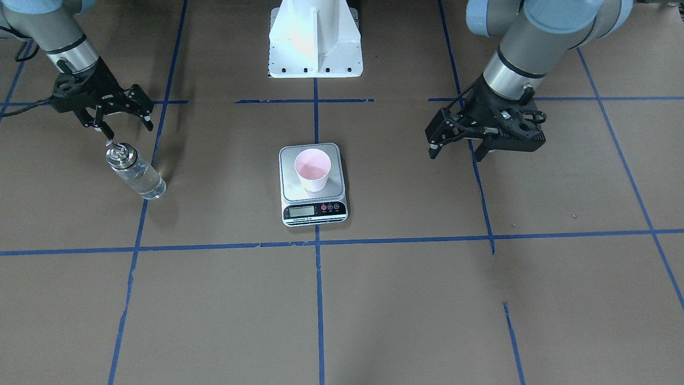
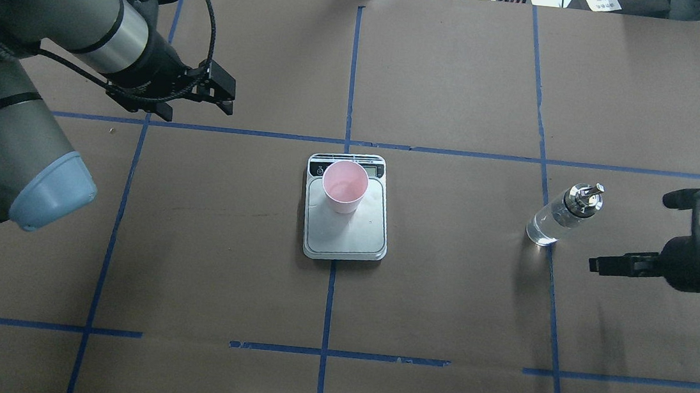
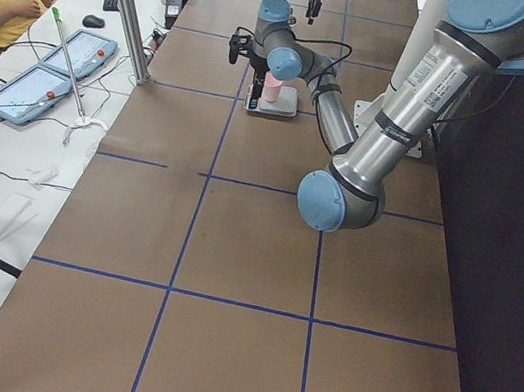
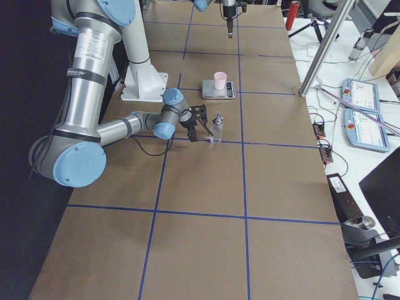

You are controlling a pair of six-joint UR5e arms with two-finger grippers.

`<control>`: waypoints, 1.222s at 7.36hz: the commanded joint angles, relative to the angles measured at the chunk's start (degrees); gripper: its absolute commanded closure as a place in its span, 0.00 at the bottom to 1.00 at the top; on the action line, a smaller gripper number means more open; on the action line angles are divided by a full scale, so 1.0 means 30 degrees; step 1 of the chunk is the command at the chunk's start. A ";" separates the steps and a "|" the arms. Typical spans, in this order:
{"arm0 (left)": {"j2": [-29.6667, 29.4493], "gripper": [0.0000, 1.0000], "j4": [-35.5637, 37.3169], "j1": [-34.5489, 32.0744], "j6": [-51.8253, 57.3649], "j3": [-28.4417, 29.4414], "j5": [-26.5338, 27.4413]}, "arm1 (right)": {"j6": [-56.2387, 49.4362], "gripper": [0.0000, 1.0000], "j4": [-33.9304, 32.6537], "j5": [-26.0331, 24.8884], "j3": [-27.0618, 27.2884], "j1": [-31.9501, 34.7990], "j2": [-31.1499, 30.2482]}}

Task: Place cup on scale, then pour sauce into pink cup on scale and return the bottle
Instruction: 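Close the right gripper around the glass sauce bottle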

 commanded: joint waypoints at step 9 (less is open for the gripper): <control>0.2151 0.00 -0.0051 -0.1633 0.6111 0.0796 0.0443 | 0.3427 0.00 0.0354 -1.6153 -0.1743 -0.5109 0.0799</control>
